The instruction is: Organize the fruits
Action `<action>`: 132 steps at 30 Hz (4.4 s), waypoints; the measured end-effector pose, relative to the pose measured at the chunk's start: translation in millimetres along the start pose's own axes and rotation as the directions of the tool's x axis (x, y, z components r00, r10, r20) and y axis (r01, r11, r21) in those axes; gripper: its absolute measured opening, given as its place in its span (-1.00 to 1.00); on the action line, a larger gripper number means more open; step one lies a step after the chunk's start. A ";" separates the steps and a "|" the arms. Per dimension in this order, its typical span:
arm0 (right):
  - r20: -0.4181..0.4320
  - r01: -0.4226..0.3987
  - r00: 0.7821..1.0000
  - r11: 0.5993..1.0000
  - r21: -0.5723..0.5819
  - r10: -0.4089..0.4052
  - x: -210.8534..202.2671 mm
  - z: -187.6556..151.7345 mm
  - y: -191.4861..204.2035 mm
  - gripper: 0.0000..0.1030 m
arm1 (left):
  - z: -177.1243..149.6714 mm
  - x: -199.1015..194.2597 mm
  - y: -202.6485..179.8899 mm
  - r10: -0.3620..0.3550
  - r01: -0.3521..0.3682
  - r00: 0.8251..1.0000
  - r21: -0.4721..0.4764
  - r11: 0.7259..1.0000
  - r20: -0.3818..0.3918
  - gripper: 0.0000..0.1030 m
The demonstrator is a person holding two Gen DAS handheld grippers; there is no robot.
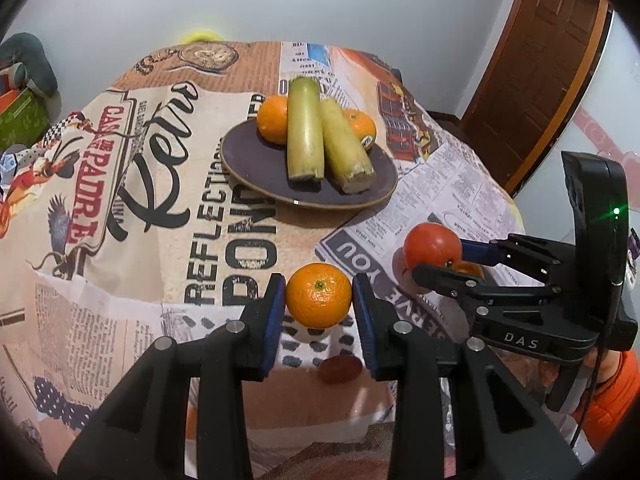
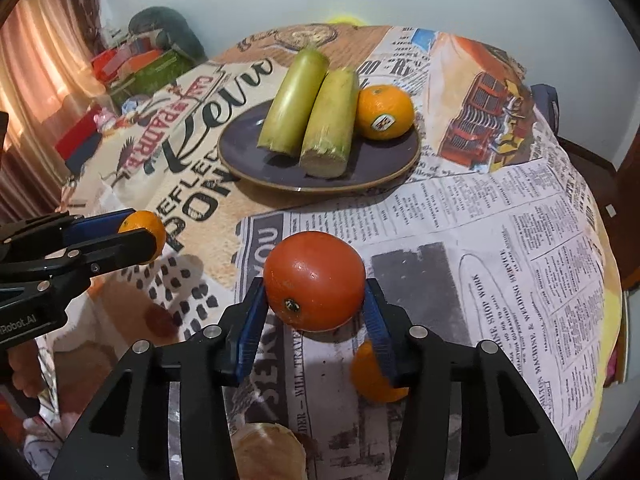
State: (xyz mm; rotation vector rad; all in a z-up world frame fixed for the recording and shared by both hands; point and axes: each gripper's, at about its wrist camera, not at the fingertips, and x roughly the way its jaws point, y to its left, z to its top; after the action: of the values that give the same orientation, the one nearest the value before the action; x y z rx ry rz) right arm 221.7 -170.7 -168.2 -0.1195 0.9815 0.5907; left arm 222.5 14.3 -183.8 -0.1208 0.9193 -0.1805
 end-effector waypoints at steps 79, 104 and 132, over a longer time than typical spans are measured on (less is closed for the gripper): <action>0.089 0.038 0.995 0.999 -0.018 -0.037 44.9 74.1 -46.6 0.05 | 119.4 98.8 58.8 0.122 -0.119 0.992 -0.070 0.990 0.036 0.00; 0.199 0.130 0.975 0.982 -0.137 -0.101 -74.8 33.1 10.7 0.23 | 66.6 -52.0 -2.7 0.114 -0.123 0.979 0.048 0.991 0.168 0.20; -0.194 -0.090 0.978 0.993 -0.070 0.075 -20.5 -67.8 20.4 -0.13 | -10.7 -55.7 2.9 0.080 -0.081 0.996 0.020 0.997 0.051 0.29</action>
State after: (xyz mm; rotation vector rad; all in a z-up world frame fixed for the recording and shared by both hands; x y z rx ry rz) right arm 152.0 -186.1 -186.4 -0.2095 1.1544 0.7041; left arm 181.2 28.4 -147.4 -0.0671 0.8704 -0.1127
